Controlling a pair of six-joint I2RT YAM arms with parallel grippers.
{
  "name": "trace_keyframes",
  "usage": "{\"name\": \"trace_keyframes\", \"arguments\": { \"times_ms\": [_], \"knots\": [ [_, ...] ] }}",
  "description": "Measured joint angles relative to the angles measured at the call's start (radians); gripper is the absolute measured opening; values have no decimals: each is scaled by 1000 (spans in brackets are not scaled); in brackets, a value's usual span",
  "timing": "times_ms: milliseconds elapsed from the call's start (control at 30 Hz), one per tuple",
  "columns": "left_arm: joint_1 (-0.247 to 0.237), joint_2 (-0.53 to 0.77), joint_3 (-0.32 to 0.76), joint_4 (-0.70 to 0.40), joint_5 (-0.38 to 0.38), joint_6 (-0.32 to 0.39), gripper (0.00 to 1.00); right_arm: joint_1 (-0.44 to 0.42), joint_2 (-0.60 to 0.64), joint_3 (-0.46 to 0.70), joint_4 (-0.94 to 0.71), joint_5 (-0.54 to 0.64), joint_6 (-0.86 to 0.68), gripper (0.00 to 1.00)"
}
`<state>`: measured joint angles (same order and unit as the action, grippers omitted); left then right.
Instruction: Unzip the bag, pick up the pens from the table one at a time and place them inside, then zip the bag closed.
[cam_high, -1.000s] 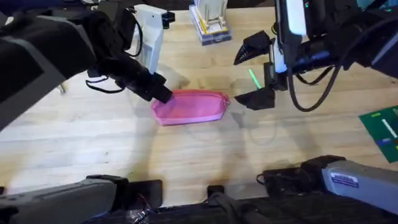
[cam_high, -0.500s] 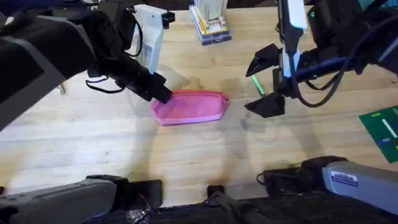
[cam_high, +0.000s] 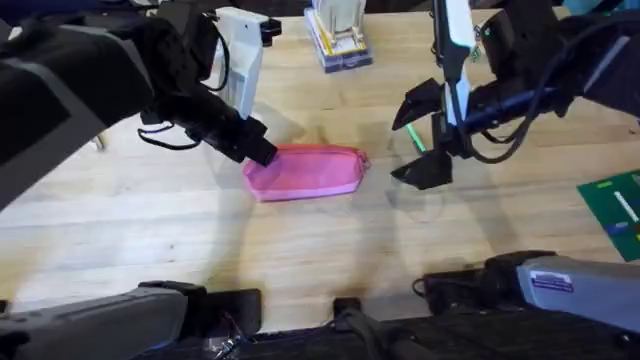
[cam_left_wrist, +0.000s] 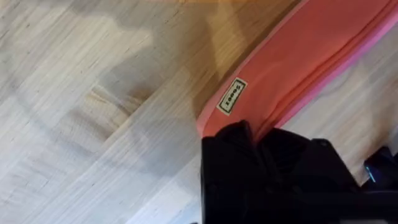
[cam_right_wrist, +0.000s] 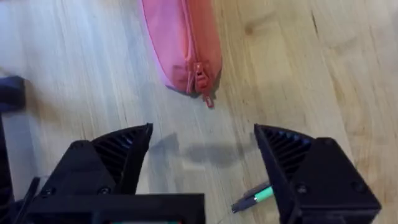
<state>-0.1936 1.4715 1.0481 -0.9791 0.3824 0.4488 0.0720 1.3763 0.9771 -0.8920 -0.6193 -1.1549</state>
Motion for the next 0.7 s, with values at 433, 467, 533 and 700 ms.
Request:
{"name": "trace_keyframes", "arguments": {
  "times_ms": [433,467,533,700],
  "knots": [
    [0,0,0,0,0,0,41,40,57,0,25,-39,-46,997],
    [0,0,0,0,0,0,41,35,59,0,28,-51,-55,997],
    [0,0,0,0,0,0,41,-11,97,1,33,-130,-120,997],
    [0,0,0,0,0,0,41,-38,170,1,35,-195,-170,998]
  ]
}}
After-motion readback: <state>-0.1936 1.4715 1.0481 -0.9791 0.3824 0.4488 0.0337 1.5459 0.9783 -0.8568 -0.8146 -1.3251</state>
